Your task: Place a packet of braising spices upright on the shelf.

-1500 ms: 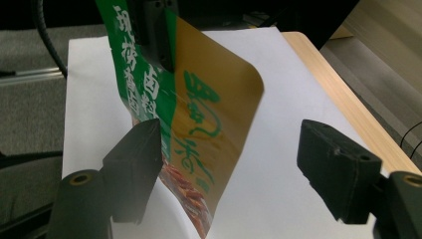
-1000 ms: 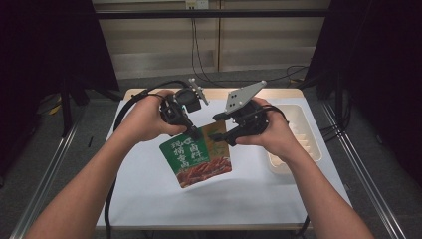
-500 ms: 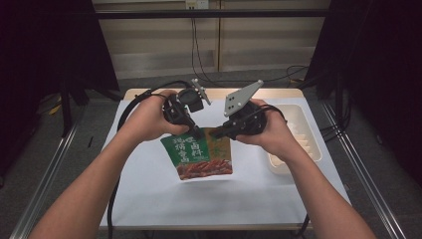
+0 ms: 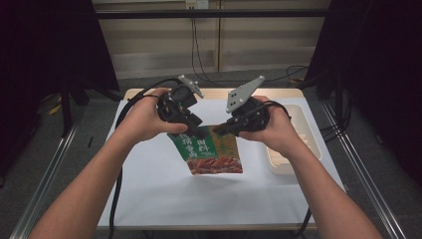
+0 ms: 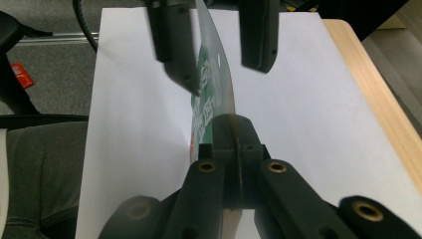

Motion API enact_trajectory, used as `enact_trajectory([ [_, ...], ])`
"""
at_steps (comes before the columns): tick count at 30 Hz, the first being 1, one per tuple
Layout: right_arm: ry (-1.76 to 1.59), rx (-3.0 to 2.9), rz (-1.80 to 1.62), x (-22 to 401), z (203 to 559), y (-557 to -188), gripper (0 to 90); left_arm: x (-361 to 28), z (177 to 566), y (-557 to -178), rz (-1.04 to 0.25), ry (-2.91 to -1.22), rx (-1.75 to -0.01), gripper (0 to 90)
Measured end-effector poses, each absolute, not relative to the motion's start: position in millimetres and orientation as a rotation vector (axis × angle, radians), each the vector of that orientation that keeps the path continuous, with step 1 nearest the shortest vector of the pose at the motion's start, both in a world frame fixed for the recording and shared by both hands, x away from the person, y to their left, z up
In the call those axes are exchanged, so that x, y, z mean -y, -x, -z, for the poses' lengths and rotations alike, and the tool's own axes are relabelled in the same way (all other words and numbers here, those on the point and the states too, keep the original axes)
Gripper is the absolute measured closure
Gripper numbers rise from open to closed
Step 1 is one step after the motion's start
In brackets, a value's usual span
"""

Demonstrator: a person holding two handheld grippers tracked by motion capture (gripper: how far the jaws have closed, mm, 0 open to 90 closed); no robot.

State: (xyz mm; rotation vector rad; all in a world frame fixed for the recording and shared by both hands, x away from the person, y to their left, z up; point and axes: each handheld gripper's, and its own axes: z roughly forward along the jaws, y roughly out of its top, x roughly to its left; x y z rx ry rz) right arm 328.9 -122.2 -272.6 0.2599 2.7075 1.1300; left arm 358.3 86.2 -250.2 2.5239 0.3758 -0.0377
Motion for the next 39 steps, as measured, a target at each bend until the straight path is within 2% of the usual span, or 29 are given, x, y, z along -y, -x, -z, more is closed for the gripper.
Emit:
enact_trajectory([
  [2, -0.293, -2.704, -1.114, 125.2, 268.8, -331.0, 90.0, -90.4, 252.9, -357.7, 0.034, -2.474, -0.407, 34.0],
  [12, -0.340, -2.684, -1.081, 136.4, 258.9, -340.4, 90.0, -111.7, 250.7, -362.2, -0.016, -2.395, -0.527, 15.7],
  [21, -0.424, -2.638, -1.108, 150.7, 250.5, -349.5, 90.0, -133.0, 258.2, -362.1, -0.047, -2.367, -0.580, 10.3],
  [26, -0.445, -2.609, -1.120, 156.8, 243.9, -353.1, 90.0, -140.6, 274.3, -359.2, -0.063, -2.384, -0.590, 8.6],
  [35, -0.510, -2.585, -1.105, 165.0, 239.5, -359.7, 90.0, -145.9, 305.3, -356.2, -0.074, -2.318, -0.667, 5.8],
  [39, -0.534, -2.574, -1.112, 170.2, 238.0, -364.1, 90.0, -147.5, 316.5, -357.1, -0.078, -2.353, -0.662, 5.4],
])
